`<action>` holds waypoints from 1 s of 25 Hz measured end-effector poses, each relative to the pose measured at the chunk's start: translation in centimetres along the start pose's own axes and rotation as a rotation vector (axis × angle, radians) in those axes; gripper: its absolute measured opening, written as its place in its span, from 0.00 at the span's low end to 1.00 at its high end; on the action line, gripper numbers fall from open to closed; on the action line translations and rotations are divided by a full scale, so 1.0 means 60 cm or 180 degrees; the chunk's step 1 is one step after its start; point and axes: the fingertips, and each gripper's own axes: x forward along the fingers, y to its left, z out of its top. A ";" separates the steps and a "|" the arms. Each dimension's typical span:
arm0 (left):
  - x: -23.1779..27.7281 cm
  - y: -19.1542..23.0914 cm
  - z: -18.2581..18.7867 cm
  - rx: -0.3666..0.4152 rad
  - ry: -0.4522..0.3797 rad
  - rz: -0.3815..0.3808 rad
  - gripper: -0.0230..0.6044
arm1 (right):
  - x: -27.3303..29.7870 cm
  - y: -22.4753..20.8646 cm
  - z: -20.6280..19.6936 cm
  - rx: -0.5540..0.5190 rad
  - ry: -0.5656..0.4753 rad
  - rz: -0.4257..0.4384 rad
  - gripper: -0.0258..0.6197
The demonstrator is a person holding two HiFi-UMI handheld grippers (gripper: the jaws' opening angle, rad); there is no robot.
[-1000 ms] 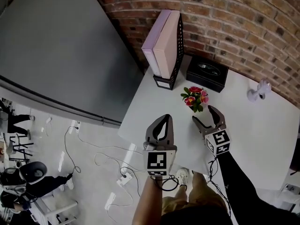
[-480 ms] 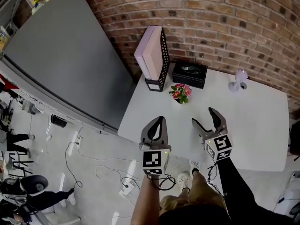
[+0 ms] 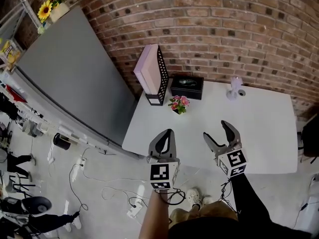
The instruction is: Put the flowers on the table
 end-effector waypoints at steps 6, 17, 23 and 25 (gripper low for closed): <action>-0.042 -0.035 0.034 -0.0036 -0.0039 0.0093 0.05 | -0.053 0.009 0.037 -0.0022 -0.0082 0.0099 0.56; -0.118 -0.092 0.042 0.0039 -0.0042 0.0336 0.05 | -0.127 0.033 0.051 -0.0065 -0.0179 0.0382 0.56; -0.139 -0.111 0.054 0.0064 -0.0105 0.0401 0.05 | -0.145 0.029 0.057 0.0038 -0.0250 0.0413 0.42; -0.142 -0.113 0.058 0.0076 -0.0126 0.0420 0.05 | -0.150 0.024 0.062 0.0016 -0.0286 0.0357 0.24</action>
